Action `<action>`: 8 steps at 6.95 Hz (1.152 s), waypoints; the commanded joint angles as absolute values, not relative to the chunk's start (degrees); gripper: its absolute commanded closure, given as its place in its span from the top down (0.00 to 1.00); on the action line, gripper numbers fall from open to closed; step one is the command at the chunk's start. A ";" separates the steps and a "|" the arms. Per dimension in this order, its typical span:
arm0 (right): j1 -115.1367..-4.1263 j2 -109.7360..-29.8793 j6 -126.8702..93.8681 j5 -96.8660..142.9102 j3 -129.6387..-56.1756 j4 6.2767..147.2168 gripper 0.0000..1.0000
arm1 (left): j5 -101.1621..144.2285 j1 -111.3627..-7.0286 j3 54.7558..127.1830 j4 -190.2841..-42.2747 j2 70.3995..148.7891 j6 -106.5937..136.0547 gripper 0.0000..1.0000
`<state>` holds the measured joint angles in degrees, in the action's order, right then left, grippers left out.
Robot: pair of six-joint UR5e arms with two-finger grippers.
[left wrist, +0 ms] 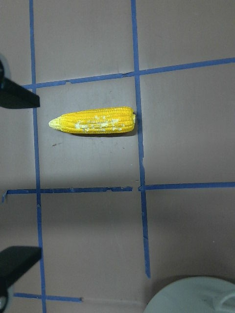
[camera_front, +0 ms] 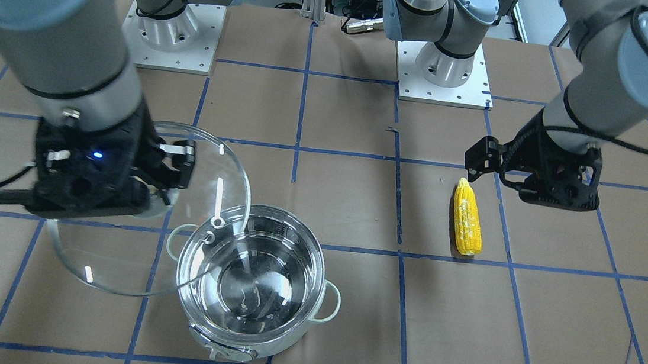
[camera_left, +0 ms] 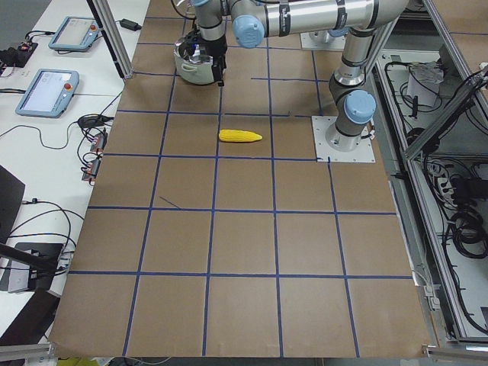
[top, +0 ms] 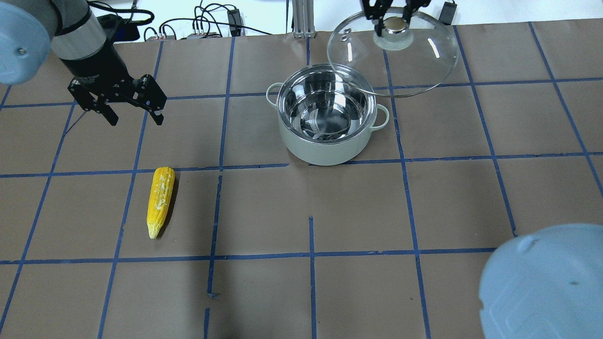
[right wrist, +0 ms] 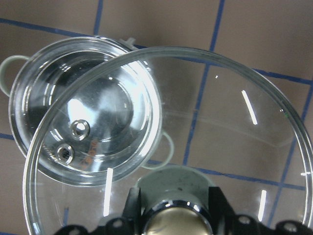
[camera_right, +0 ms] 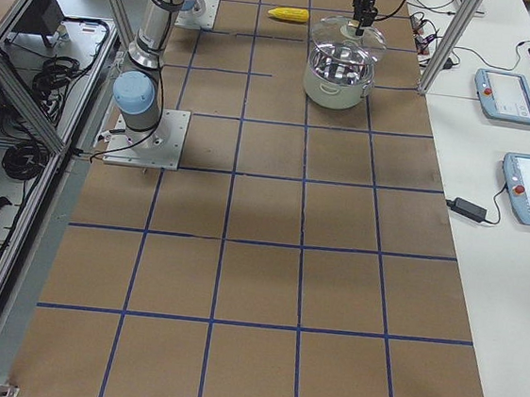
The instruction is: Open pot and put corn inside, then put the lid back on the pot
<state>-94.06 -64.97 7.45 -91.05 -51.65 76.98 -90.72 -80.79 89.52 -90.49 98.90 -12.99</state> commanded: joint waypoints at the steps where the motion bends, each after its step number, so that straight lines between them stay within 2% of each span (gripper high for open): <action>1: -83.71 -66.80 14.84 -88.70 -50.36 72.35 0.11 | -91.05 -77.10 99.70 -81.09 100.46 -21.57 1.00; 3: -78.77 -66.01 16.35 -87.37 -51.24 72.07 0.11 | -91.05 -73.66 109.47 -70.81 101.94 -24.16 1.00; 4: -78.23 -65.31 16.00 -87.36 -51.07 72.68 0.11 | -91.05 -73.57 111.86 -66.14 104.13 -24.26 1.00; 7: -78.40 -63.63 15.56 -87.89 -51.24 76.90 0.11 | -95.06 -73.83 113.73 -60.66 109.59 -24.26 1.00; 8: -78.40 -63.63 15.90 -87.98 -51.41 78.21 0.11 | -95.97 -73.92 113.38 -59.08 110.73 -24.87 0.80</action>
